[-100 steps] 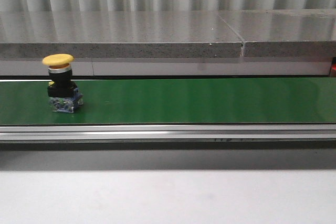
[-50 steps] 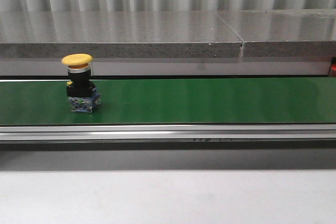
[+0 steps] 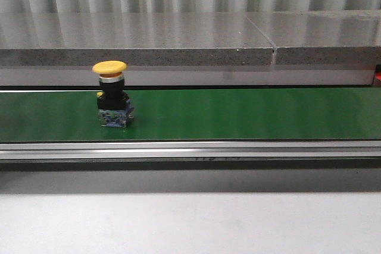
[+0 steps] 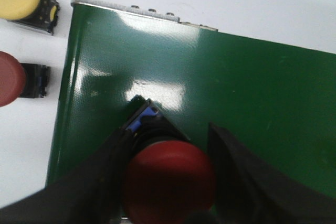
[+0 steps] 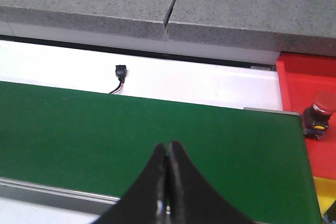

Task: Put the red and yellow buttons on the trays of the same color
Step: 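Lower the red button onto the belt and open the left gripper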

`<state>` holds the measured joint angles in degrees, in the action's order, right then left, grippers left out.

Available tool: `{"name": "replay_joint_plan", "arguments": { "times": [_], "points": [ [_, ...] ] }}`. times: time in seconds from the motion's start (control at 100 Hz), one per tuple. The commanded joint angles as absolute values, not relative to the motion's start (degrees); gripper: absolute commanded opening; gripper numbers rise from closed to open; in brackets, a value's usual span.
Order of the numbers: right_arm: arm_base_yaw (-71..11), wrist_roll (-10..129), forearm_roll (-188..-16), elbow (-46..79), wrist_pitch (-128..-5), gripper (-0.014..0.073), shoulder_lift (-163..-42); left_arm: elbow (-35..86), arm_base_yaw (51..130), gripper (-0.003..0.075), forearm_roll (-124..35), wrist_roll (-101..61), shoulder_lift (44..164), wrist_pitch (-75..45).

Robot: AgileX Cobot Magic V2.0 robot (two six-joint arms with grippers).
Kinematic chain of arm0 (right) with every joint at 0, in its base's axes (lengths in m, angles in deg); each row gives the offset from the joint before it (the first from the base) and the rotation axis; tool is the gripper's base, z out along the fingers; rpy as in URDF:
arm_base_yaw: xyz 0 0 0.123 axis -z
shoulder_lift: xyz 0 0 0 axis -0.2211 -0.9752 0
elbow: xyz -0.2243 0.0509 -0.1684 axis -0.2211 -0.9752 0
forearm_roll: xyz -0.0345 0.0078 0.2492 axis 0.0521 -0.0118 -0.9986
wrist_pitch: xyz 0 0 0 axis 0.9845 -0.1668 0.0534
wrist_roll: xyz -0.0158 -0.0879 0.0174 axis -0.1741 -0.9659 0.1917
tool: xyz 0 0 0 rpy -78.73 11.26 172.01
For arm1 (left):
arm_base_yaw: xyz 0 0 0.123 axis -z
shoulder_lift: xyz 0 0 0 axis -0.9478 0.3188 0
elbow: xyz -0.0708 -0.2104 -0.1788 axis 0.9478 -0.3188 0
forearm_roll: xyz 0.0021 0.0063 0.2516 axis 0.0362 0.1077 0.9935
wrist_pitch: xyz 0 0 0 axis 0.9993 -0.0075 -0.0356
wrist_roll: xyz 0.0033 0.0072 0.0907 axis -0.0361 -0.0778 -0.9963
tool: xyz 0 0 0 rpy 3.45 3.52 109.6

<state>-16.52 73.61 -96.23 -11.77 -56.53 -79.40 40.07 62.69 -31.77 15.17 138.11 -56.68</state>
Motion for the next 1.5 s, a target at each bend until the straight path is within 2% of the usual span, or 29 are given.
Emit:
{"name": "replay_joint_plan", "arguments": {
  "times": [0.0, 0.14, 0.21, 0.28, 0.35, 0.39, 0.45, 0.53, 0.65, 0.74, 0.84, 0.94, 0.96, 1.15, 1.49],
  "points": [
    [-16.56, 73.17, -96.2, -10.24, -60.34, -0.0067, -79.28, 41.77, 63.14, 0.0219, -33.07, 14.96, 137.31, -55.0],
    [-16.56, 73.17, -96.2, -10.24, -60.34, -0.0067, -79.28, 41.77, 63.14, 0.0221, -32.96, 14.96, 138.43, -55.68],
    [-16.56, 73.17, -96.2, -10.24, -60.34, -0.0067, -79.28, 41.77, 63.14, 0.0253, -32.96, 14.96, 138.43, -55.7],
    [-16.56, 73.17, -96.2, -10.24, -60.34, -0.0067, -79.28, 41.77, 63.14, 0.035, -32.96, 14.96, 138.43, -55.7],
    [-16.56, 73.17, -96.2, -10.24, -60.34, -0.0067, -79.28, 41.77, 63.14, 0.0499, -33.26, 14.96, 138.43, -55.7],
    [-16.56, 73.17, -96.2, -10.24, -60.34, -0.0067, -79.28, 41.77, 63.14, 0.0545, -33.8, 14.86, 138.43, -55.4],
    [-16.56, 73.17, -96.2, -10.24, -60.34, -0.0067, -79.28, 41.77, 63.14, 0.0575, -34.39, 14.57, 138.03, -54.48],
    [-16.56, 73.17, -96.2, -10.24, -60.34, -0.0067, -79.28, 41.77, 63.43, 0.0569, -35.67, 13.1, 136.55, -52.57],
    [-16.56, 73.17, -96.2, -10.24, -60.34, -0.0067, -79.28, 41.77, 65.09, 0.054, -35.55, 11.59, 133.0, -49.82],
    [-16.56, 73.17, -96.2, -10.24, -60.34, -0.0067, -79.28, 41.77, 66.89, 0.0464, -34.82, 11.03, 130.63, -48.93],
    [-16.56, 73.17, -96.2, -10.24, -60.34, -0.0067, -79.28, 41.43, 70.01, 0.0274, -31.21, 11.03, 127.64, -48.21],
    [-16.56, 73.17, -96.2, -10.24, -60.34, -0.0067, -79.28, 40.05, 74.21, 0.0011, -28.18, 11.03, 124.54, -46.45],
    [-16.56, 73.17, -96.2, -10.24, -60.34, -0.0067, -79.28, 39.61, 75.02, -0.002, -27.81, 11.03, 123.87, -45.95],
    [-16.56, 73.17, -96.2, -10.24, -60.34, -0.0067, -79.28, 34.11, 79.81, -0.002, -26.72, 11.03, 118.16, -40.62],
    [-16.56, 73.17, -96.2, -10.24, -60.34, -0.0067, -79.28, 19.4, 80.4, -0.002, -24.45, 11.14, 102.89, -30.54]
  ]
}}
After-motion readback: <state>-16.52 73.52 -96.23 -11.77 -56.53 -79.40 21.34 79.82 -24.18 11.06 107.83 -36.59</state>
